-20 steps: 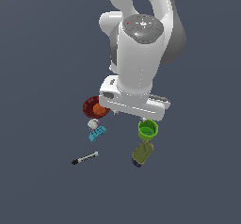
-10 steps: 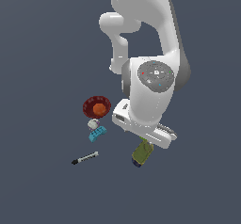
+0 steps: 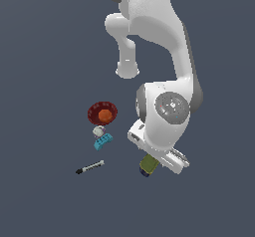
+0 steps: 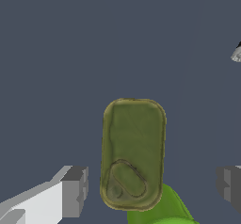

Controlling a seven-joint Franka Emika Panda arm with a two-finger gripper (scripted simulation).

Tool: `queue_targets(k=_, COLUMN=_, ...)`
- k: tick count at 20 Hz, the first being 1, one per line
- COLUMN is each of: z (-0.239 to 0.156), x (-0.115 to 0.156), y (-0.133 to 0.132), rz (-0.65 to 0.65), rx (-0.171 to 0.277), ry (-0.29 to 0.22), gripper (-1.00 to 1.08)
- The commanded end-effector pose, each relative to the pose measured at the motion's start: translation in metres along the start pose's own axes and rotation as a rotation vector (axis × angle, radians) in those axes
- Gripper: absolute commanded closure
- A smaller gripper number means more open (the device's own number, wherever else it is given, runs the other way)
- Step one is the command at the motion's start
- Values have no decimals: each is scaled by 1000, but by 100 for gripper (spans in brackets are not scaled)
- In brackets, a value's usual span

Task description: Pick up a designated object from a clutter of objects.

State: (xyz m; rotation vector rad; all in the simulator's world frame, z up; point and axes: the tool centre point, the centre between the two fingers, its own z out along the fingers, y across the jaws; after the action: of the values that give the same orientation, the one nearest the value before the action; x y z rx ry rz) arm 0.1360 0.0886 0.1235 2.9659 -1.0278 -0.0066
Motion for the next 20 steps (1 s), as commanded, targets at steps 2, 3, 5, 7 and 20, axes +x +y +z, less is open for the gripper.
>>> queue_targets(k=2, z=10, x=1, y=-6, rz=31, rx=3, ry=2, gripper=-92)
queue_targets(k=3, z=12, x=0, y=-7, rz=36, rx=3, ry=3, gripper=-92)
queue_targets(k=5, z=14, x=0, y=-8, rz=43, rx=4, ry=3, gripper=-92)
queue_targets(k=7, z=15, x=0, y=-9, rz=45, rx=4, ry=3, gripper=-92)
queue_targets(k=20, z=60, x=-1, y=-8, rz=45, rx=4, ry=3, gripper=-92)
